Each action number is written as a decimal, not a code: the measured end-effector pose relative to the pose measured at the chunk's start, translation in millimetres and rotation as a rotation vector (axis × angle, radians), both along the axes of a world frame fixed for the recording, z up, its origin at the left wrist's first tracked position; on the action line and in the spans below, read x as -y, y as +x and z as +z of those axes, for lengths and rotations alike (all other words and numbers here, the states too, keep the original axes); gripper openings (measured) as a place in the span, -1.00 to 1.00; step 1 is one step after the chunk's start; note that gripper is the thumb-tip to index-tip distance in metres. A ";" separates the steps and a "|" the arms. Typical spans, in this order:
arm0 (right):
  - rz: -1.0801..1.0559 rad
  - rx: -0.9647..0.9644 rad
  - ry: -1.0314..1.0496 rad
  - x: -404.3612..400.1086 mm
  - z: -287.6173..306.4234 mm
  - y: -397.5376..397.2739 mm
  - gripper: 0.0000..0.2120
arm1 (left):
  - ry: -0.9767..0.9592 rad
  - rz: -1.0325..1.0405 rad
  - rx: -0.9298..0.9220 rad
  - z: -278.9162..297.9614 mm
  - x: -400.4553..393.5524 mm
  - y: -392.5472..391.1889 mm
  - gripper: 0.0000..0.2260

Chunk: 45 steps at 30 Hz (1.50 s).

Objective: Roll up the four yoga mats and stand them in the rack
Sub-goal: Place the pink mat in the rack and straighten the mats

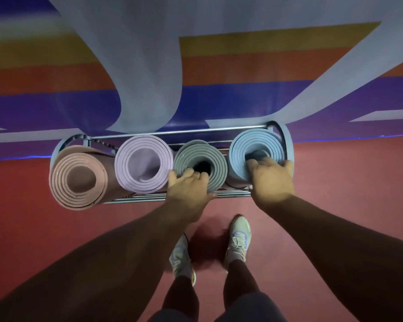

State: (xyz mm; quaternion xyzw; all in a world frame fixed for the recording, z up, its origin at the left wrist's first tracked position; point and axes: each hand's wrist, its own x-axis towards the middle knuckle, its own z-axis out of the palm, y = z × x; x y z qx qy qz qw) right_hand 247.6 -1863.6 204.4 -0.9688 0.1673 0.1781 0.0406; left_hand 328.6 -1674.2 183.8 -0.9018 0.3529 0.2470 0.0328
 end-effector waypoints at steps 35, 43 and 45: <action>0.147 -0.207 0.071 -12.2 -6.6 -24.0 -0.62 | 0.043 -0.080 -0.045 -0.6 -13.6 -17.8 -0.42; 0.161 -0.268 -0.104 -36.3 -22.6 -51.9 0.01 | -0.078 -0.121 0.124 -12.7 -28.1 -36.4 -0.21; 0.157 -0.225 -0.124 -33.4 -34.7 -52.0 -0.09 | -0.206 -0.107 0.242 -22.7 -29.7 -36.5 -0.43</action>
